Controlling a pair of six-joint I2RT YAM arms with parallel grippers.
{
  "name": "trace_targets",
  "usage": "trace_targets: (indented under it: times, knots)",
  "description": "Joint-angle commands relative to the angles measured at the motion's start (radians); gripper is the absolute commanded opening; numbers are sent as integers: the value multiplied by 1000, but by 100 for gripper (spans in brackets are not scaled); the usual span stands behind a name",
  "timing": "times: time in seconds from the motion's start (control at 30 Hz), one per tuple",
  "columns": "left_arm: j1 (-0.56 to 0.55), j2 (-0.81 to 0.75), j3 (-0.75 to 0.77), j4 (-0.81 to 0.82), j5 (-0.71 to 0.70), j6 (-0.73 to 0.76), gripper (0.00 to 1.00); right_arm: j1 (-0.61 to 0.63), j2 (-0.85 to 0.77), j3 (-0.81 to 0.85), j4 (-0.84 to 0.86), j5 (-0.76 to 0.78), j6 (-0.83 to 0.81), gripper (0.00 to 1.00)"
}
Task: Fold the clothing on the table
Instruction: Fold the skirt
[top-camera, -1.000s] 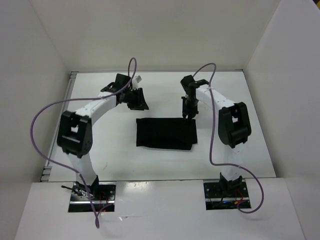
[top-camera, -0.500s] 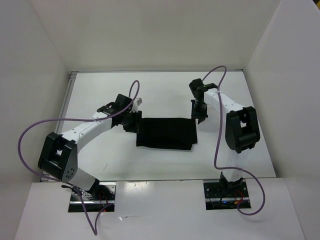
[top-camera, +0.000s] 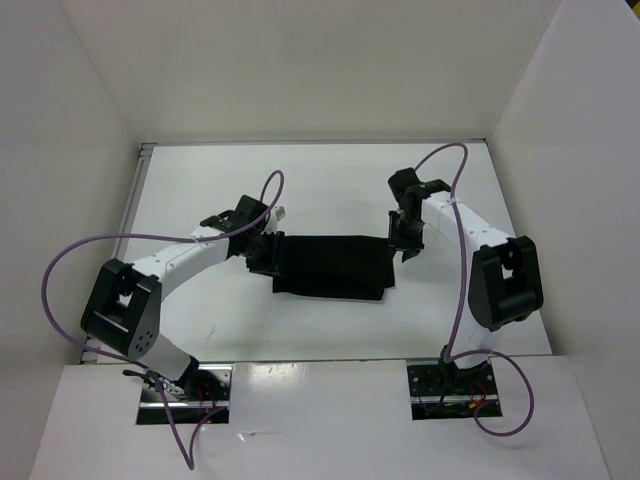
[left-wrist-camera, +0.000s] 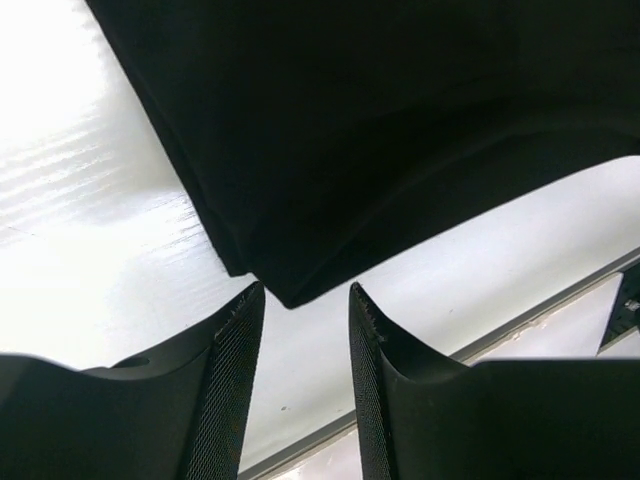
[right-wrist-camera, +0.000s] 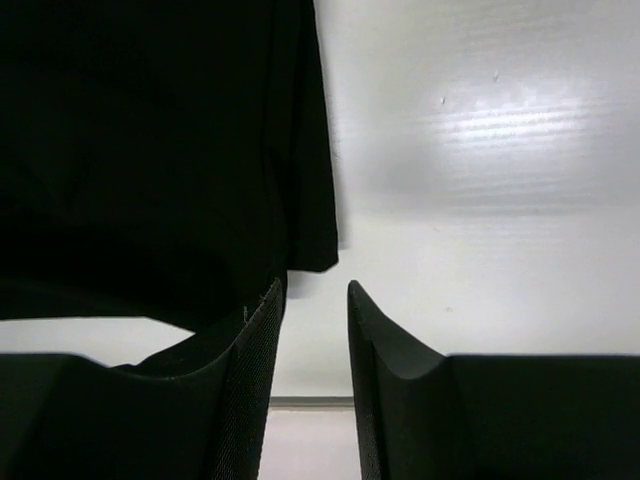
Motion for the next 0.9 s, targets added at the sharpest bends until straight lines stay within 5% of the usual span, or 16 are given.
trace_targets:
  times: [0.0,0.3,0.5,0.87]
  knots:
    - [-13,47,-11,-11,13,-11,47,1,-54,-49,-18,-27,22,38]
    - [-13,89,-21,-33,15,-21,49,1,-73,-106,13,-58,51,38]
    - [-22,99,-21,-10,38,-21,6,10,-73,-124,13,-76,61,38]
    - [-22,99,-30,-10,67,-21,1,19,-42,-195,120,-238,71,38]
